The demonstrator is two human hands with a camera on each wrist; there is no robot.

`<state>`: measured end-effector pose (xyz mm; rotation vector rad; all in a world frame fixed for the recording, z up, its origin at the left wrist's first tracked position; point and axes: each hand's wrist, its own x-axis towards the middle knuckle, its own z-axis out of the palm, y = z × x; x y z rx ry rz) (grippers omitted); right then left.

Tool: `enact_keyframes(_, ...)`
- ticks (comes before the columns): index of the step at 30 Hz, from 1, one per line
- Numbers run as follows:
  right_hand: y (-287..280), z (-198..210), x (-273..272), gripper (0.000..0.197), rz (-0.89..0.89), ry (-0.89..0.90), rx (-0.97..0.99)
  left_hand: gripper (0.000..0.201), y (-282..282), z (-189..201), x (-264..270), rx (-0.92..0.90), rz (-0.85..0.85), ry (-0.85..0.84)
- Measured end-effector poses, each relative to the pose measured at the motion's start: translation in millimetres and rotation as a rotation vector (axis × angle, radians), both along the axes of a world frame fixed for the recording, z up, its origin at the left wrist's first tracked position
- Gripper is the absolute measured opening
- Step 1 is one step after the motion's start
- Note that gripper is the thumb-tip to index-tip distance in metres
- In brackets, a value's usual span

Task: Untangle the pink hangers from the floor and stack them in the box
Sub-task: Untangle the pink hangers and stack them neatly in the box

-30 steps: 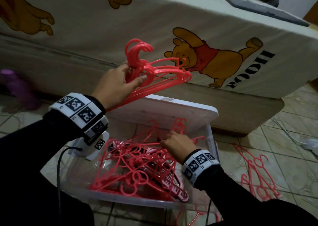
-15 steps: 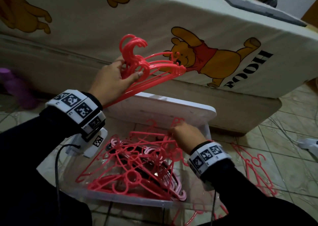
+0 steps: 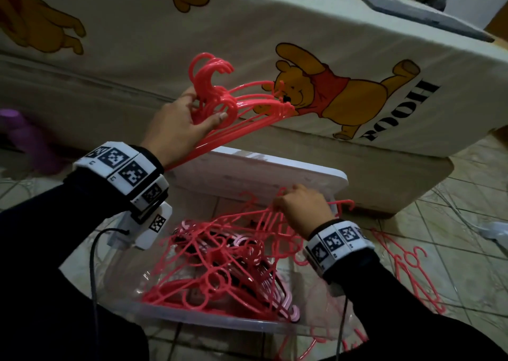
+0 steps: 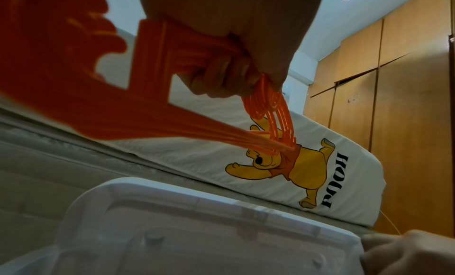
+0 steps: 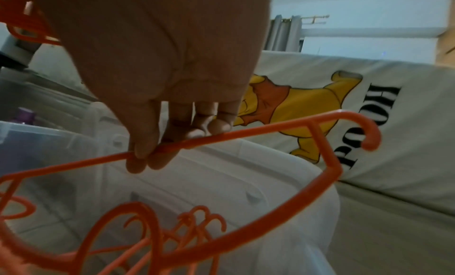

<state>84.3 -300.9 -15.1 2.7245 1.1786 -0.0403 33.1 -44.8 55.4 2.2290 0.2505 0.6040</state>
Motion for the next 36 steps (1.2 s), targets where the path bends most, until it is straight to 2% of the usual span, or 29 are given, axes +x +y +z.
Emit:
enact_keyframes(9, 14, -19, -19, 0.03, 0.03, 0.045, -0.123, 0.048, -3, -2, -1, 0.06, -0.028, 0.027)
enact_keyframes(17, 7, -9, -12, 0.026, 0.009, 0.041, 0.045, 0.051, -1, -1, -1, 0.02, -0.024, 0.014)
enact_keyframes(21, -6, 15, 6, 0.021, -0.109, 0.153, 0.284, 0.062, 1, 0, 0, 0.008, -0.003, 0.017)
enact_keyframes(25, -19, 32, 20, 0.015, -0.225, 0.359, 0.769, 0.078, 1, 0, 0, -0.036, -0.013, 0.033)
enact_keyframes(30, -7, 42, 12, 0.022, -0.327, 0.74, 1.284, 0.082, -9, -8, 0, -0.093, -0.074, 0.053)
enact_keyframes(33, 10, 38, 2, 0.022, -0.386, 0.934, 1.442, 0.084, -22, -14, 2, -0.154, -0.118, 0.06)
enact_keyframes(36, 21, 37, -6, 0.022, -0.441, 1.113, 1.568, 0.078, -33, -17, 4, -0.237, -0.173, 0.055)
